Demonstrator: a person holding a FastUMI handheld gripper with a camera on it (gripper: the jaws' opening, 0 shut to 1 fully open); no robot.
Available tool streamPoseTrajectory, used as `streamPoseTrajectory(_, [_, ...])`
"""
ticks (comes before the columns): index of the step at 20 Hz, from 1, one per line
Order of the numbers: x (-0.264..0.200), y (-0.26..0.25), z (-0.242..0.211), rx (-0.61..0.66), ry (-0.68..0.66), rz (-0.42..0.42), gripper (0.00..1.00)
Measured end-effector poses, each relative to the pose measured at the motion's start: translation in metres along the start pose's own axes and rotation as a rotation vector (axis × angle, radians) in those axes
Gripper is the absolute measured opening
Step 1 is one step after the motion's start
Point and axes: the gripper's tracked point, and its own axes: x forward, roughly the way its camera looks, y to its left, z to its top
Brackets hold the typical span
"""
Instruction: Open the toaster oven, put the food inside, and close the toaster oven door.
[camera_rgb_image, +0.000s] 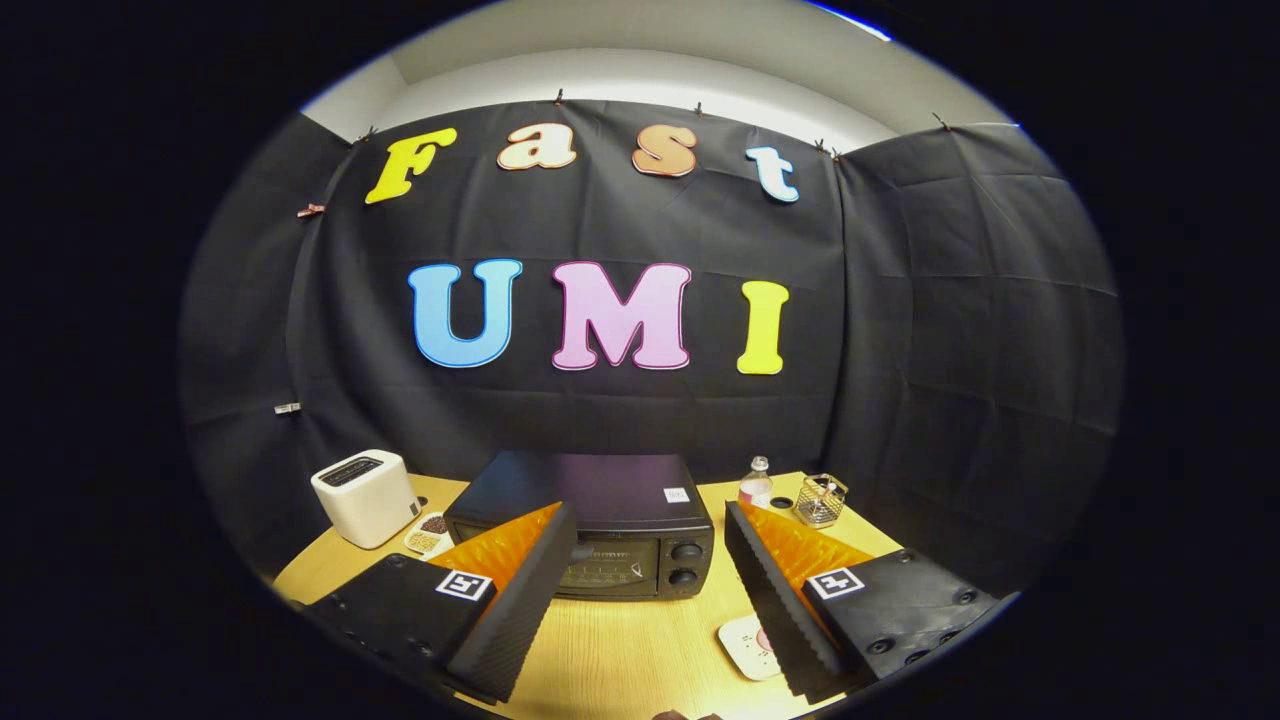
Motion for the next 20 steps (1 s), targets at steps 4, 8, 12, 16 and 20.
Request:
streamPoseTrajectory(4, [0.006, 0.005, 0.003, 0.015, -0.011, -0.021, 0.98])
streamPoseTrajectory(8, [0.013, 0.014, 0.005, 0.004, -0.026, -0.03, 0.98])
streamPoseTrajectory(12, [0.029, 0.038, -0.005, 0.036, 0.007, -0.002, 0.98])
streamPoseTrajectory(16, [0.058, 0.065, -0.027, 0.029, 0.069, 0.035, 0.99])
streamPoseTrajectory(20, [0.086, 0.079, -0.039, 0.0, 0.091, 0.029, 0.99])
